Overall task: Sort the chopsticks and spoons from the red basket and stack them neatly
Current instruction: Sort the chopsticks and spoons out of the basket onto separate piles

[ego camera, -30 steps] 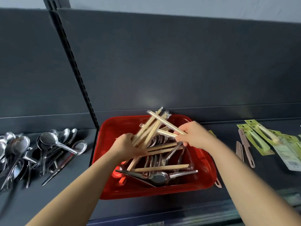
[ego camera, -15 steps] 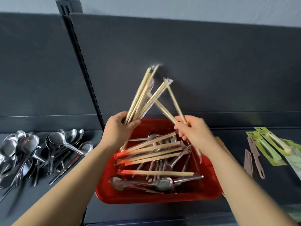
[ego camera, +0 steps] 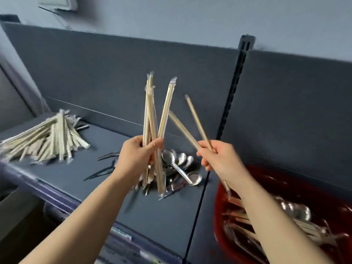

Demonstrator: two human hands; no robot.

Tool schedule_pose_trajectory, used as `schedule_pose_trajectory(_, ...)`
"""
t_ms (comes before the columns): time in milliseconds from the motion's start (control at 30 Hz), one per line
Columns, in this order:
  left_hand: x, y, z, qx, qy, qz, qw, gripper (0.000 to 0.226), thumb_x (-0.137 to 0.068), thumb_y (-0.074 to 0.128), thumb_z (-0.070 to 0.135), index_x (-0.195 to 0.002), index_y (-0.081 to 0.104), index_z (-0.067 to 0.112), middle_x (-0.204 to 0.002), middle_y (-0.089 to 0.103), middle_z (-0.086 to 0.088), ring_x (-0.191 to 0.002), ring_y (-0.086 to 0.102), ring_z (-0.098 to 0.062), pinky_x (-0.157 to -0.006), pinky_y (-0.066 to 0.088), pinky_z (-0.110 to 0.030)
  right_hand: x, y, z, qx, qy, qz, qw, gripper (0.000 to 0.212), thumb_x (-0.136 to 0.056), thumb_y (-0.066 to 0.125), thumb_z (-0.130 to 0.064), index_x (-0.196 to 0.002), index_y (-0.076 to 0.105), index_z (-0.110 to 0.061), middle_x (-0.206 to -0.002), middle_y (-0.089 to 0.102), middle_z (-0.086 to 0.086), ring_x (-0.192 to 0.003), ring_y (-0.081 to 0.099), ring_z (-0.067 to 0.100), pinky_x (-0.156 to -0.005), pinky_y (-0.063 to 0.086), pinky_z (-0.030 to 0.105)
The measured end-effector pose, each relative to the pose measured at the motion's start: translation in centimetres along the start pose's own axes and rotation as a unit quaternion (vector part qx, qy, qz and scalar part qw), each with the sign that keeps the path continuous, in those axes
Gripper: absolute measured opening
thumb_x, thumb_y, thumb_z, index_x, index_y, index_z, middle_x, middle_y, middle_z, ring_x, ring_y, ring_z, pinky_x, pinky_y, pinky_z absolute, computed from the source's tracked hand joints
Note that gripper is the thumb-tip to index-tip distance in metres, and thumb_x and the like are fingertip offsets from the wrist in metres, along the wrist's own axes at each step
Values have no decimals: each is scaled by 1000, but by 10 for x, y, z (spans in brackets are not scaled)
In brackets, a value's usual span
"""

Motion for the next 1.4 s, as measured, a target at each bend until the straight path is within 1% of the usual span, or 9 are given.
schedule_pose_trajectory(167,-17,-155,-24,-25,-28,82,996,27,-86,70,31,-77,72,5,-52,52,-2,-45,44,-12,-48,43,-25,-26,150,-31,16,-7,-82,996,15,-89,63,-11,-103,67,-13,-62,59,0,-51,53,7,-48,43,23)
schedule_pose_trajectory(400,-43,-342,-56,-141,-66,146,977,28,-85,71,34,-72,71,9,-49,55,-2,-41,48,-11,-48,43,-25,-47,331,-60,46,6,-115,992,9,-92,60,-17,-99,65,-16,-67,64,3,-59,57,14,-59,48,32)
schedule_pose_trajectory(567,-80,-424,-74,-185,-89,154,966,30,-83,72,38,-73,72,9,-60,67,-7,-44,52,-12,-53,49,-29,-66,422,-66,89,12,-108,990,17,-93,56,-18,-108,65,-15,-76,67,-3,-65,62,12,-62,50,34)
schedule_pose_trajectory(700,-126,-447,-91,-208,-106,150,961,31,-81,73,40,-73,70,10,-64,70,-6,-51,58,-19,-61,53,-36,-94,462,-63,129,27,-84,988,21,-88,54,-18,-104,68,-18,-82,71,0,-77,68,24,-78,58,47)
schedule_pose_trajectory(867,-190,-444,-115,-268,-123,117,948,32,-79,72,48,-72,68,17,-62,67,0,-49,55,-15,-51,41,-27,-139,488,-58,159,44,-37,986,15,-87,53,-14,-87,65,-21,-75,69,4,-75,66,32,-72,58,49)
schedule_pose_trajectory(1000,-238,-430,-129,-309,-134,67,939,36,-79,73,46,-70,59,14,-60,59,0,-52,49,-15,-50,33,-26,-175,499,-50,185,88,-10,979,13,-91,50,-11,-93,61,-17,-82,63,-1,-71,60,21,-61,54,36)
schedule_pose_trajectory(1100,-266,-419,-137,-325,-124,40,937,41,-79,74,43,-63,48,16,-56,50,3,-50,42,-12,-47,29,-26,-195,504,-35,222,123,5,967,14,-91,47,-13,-80,50,-21,-73,49,-6,-62,46,16,-48,32,25)
schedule_pose_trajectory(1300,-293,-410,-151,-361,-105,-19,926,42,-77,74,45,-61,46,19,-56,49,6,-49,41,-9,-46,29,-23,-206,502,-29,260,160,7,952,17,-95,43,-12,-106,56,-16,-97,58,-1,-86,58,21,-66,46,30)
schedule_pose_trajectory(1400,-300,-411,-155,-378,-66,-26,923,45,-76,73,50,-62,44,18,-57,48,5,-49,39,-11,-45,28,-24,-203,499,-29,257,174,16,951,25,-95,43,-12,-118,54,-15,-109,63,5,-87,61,23,-63,45,28)
Point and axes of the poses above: each hand's wrist, its own x-axis away from the middle knuckle, its own y-axis out of the palm, z = x × y, the point moved 3 cm from there along -x, towards the middle knuckle
